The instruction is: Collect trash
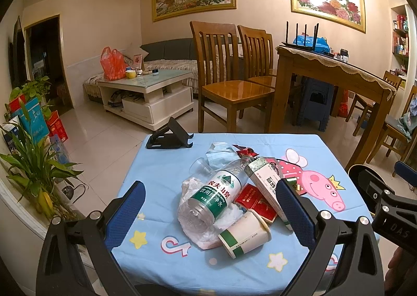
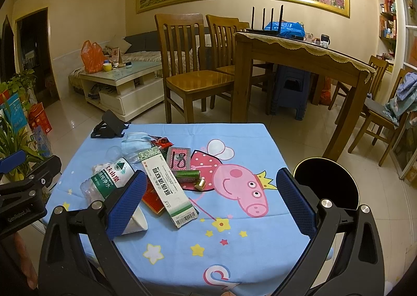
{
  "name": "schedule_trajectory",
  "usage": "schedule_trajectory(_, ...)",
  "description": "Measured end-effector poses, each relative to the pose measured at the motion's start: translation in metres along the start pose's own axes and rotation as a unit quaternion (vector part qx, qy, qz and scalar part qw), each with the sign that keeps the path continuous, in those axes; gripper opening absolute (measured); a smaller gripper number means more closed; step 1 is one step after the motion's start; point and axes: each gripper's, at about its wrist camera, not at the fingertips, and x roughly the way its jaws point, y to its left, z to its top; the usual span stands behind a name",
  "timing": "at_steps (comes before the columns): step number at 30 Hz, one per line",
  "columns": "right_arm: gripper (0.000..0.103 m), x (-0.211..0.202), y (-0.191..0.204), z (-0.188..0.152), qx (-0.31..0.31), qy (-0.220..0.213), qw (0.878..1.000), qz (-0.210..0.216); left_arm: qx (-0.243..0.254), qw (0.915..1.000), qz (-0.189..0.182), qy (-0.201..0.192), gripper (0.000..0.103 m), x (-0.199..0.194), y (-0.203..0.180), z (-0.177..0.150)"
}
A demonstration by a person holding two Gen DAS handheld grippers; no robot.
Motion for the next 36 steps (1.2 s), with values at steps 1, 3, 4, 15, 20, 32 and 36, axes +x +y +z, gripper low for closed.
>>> schedule_trajectory(1, 0.098, 0.0, 0.0, 0.0, 0.0, 0.0, 1.0, 0.0, 0.0, 1.0, 0.0, 0.0, 0.097, 0.0, 0.0, 0.0)
schedule_trajectory(3, 0.098, -0.001, 0.001, 0.0, -0.001, 0.0, 1.0, 0.0, 0.0, 1.0, 0.0, 0.0, 0.097, 0.0, 0.0, 0.0)
schedule_trajectory(4, 0.098, 0.0, 0.001, 0.0, 0.0, 0.0, 1.0, 0.0, 0.0, 1.0, 0.0, 0.0, 0.097, 0.0, 0.0, 0.0)
schedule_trajectory(15, 0.098, -0.002, 0.006, -0.002, -0.006, 0.001, 1.0, 0.001, -0.01, 0.9999, 0.0, 0.007, 0.097, 0.002, 0.009, -0.006)
schedule_trajectory(20, 0.098, 0.007, 0.034, -0.001, -0.045, 0.023, 0.997, 0.054, -0.056, 0.9964, -0.012, 0.062, 0.097, 0.03, 0.05, -0.016)
schedule_trajectory(32, 0.098, 0.075, 0.111, -0.047, -0.132, 0.142, 0.969, 0.156, -0.141, 0.9607, 0.098, 0.218, 0.097, 0.102, 0.199, -0.104)
schedule_trajectory(36, 0.098, 0.089, 0.125, -0.04, -0.124, 0.141, 0.967, 0.171, -0.137, 0.9583, 0.127, 0.216, 0.097, 0.105, 0.221, -0.116)
